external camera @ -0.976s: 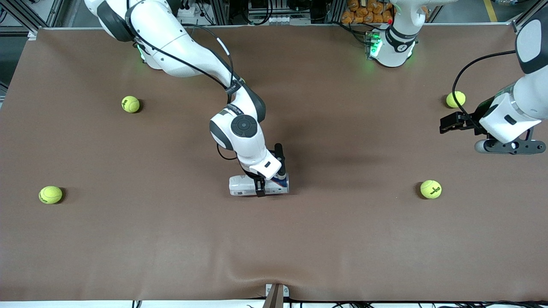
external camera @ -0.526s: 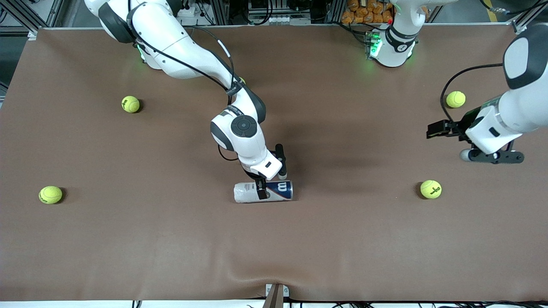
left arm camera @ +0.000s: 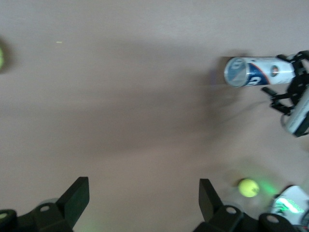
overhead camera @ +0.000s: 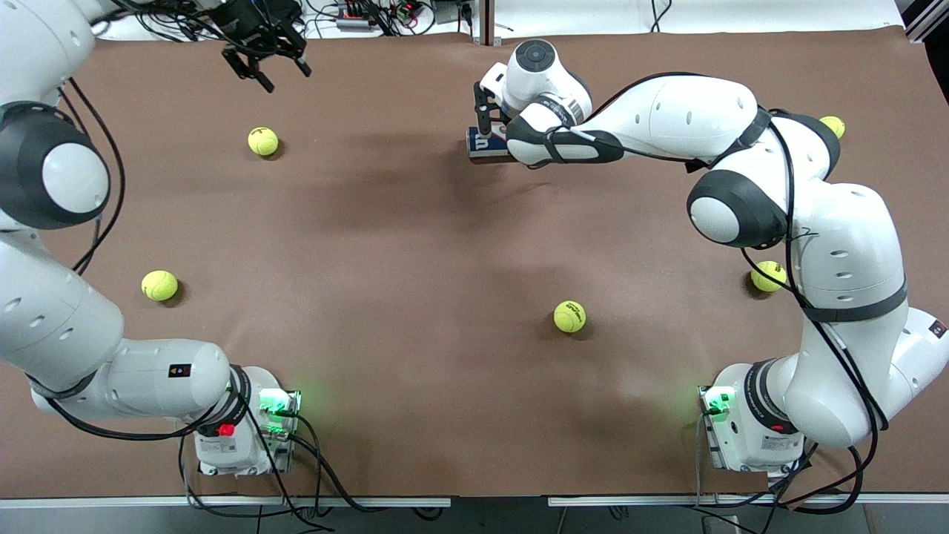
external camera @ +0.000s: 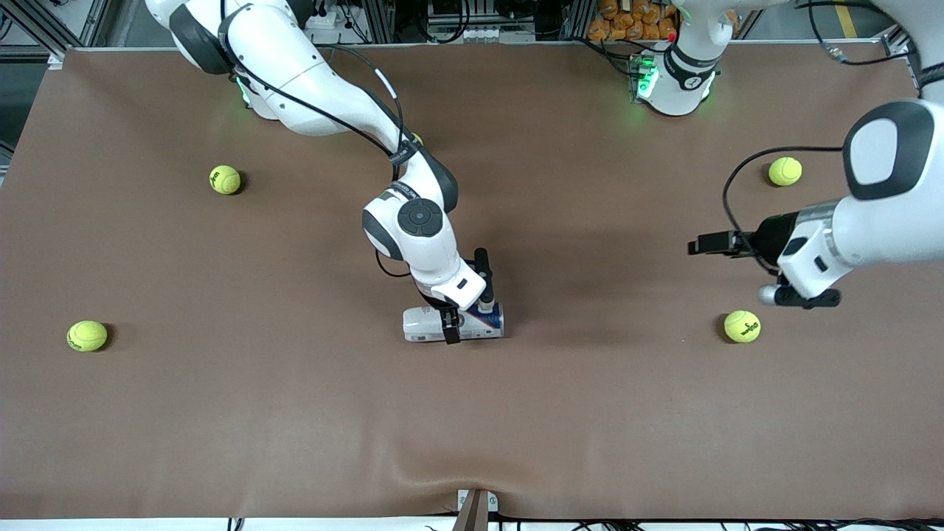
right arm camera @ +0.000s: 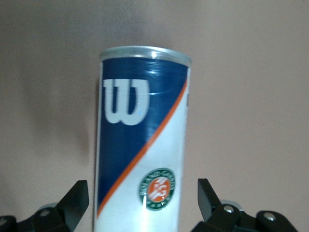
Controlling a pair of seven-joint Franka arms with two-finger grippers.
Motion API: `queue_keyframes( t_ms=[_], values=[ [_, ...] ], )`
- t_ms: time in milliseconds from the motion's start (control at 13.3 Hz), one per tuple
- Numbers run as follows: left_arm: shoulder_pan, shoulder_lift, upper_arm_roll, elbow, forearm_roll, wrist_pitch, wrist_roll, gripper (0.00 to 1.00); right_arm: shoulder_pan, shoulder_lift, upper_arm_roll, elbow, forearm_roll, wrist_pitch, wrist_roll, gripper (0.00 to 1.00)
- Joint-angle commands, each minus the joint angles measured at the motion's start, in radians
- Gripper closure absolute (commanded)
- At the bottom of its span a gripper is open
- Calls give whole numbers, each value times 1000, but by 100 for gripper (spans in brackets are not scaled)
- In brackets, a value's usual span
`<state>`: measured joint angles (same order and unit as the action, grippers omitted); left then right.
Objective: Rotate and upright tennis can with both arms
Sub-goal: 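Reach the left gripper toward the can's end held by the right gripper, then grasp the can end with the left gripper while the right gripper releases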
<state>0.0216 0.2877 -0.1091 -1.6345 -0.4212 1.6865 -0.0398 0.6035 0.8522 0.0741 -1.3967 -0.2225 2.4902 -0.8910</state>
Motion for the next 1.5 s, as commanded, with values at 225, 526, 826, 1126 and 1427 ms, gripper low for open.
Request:
queue_keyframes(
  t_ms=[225,526,826,1126,1427],
  values=[
    [-31,116,-6,8,-233,107,-77,0,-14,18,9,22,-23,18,-20,0],
    [-75,179,-6,4,-419,200,-132,0,-17,4,10,27,-12,16,-17,0],
    [-121,214,-6,-21,-540,312,-134,0,-28,-25,19,21,-5,-1,-19,0],
    [-169,258,-7,-27,-657,421,-134,0,-36,-103,36,18,20,-120,-17,0],
    [-236,317,-6,-24,-804,548,-89,0,-125,-192,35,-8,129,-192,-17,0]
  ],
)
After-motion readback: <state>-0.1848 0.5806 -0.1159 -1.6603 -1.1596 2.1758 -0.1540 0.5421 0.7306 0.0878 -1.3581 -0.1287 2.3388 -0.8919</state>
